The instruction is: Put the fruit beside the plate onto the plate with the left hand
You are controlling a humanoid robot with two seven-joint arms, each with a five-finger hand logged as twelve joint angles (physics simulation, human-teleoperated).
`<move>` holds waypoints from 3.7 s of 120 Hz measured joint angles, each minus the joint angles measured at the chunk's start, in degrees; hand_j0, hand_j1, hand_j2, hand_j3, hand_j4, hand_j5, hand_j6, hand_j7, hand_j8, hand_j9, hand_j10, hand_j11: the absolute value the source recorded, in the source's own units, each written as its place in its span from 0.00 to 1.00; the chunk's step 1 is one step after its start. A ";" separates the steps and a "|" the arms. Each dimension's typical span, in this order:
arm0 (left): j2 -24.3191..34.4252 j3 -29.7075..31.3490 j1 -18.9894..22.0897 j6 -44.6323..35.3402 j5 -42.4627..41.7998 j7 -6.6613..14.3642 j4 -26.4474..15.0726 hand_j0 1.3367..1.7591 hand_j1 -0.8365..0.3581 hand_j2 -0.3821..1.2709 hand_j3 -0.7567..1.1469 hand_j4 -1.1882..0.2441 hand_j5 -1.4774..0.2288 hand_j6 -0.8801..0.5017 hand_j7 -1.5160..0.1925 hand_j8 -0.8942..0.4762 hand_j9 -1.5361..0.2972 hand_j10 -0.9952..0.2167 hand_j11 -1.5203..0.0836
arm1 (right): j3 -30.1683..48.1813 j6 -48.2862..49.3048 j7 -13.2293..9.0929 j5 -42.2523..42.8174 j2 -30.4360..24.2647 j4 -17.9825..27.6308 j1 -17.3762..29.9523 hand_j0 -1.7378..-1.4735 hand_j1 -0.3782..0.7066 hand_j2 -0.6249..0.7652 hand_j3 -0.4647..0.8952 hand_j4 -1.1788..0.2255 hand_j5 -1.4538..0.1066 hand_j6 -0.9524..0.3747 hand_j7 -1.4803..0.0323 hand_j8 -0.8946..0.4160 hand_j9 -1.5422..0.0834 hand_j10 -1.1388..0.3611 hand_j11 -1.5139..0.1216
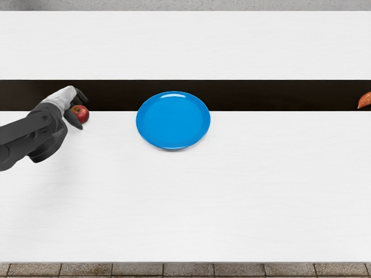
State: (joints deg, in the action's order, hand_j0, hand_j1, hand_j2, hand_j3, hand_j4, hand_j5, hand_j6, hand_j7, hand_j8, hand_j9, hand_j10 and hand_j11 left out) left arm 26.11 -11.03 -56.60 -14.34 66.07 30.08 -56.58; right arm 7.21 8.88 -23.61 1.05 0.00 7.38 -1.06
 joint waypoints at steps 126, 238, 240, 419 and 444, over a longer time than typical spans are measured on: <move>-0.53 -0.09 -0.52 2.78 -0.08 1.09 0.63 0.73 0.47 0.38 0.25 0.38 0.38 0.32 0.38 0.31 0.36 0.29 0.40 | 0.00 0.00 0.00 0.03 0.00 0.00 0.00 0.30 0.03 0.45 0.34 0.84 0.93 0.72 0.98 0.68 0.95 0.76 0.93; 3.62 -0.88 -9.23 7.50 -4.28 4.79 -9.47 0.75 0.48 0.41 0.36 0.37 0.24 0.34 0.27 0.34 0.27 0.18 0.30 | 0.00 0.00 0.00 0.02 0.00 0.00 -0.25 0.30 0.03 0.45 0.34 0.84 0.93 0.72 0.98 0.68 0.95 0.76 0.93; 3.61 -0.87 -9.78 7.82 -4.62 4.82 -9.58 0.75 0.49 0.42 0.36 0.37 0.23 0.34 0.27 0.34 0.27 0.18 0.30 | 0.00 0.00 0.00 0.01 0.00 0.00 -0.27 0.30 0.03 0.45 0.34 0.84 0.93 0.72 0.98 0.68 0.95 0.76 0.93; -21.10 -0.99 -15.47 10.85 -8.86 4.92 2.14 0.76 0.54 0.32 0.40 0.48 0.48 0.32 0.50 0.34 0.48 0.41 0.54 | -0.62 0.00 -0.02 0.09 0.00 0.00 -0.79 0.30 0.03 0.45 0.34 0.84 0.93 0.72 0.98 0.68 0.95 0.76 0.93; -19.34 -1.35 -15.43 10.72 -9.15 4.92 1.16 0.76 0.60 0.29 0.40 0.55 0.55 0.36 0.58 0.37 0.55 0.49 0.62 | -0.62 0.00 -0.02 0.09 0.00 0.00 -0.79 0.30 0.03 0.45 0.34 0.84 0.93 0.72 0.98 0.68 0.95 0.76 0.93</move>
State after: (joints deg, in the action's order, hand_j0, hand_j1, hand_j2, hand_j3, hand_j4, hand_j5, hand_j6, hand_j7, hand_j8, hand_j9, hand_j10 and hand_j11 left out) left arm 6.77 -12.39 -72.03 -3.62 56.92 35.00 -55.43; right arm 6.59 8.88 -23.63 1.14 0.00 7.38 -1.85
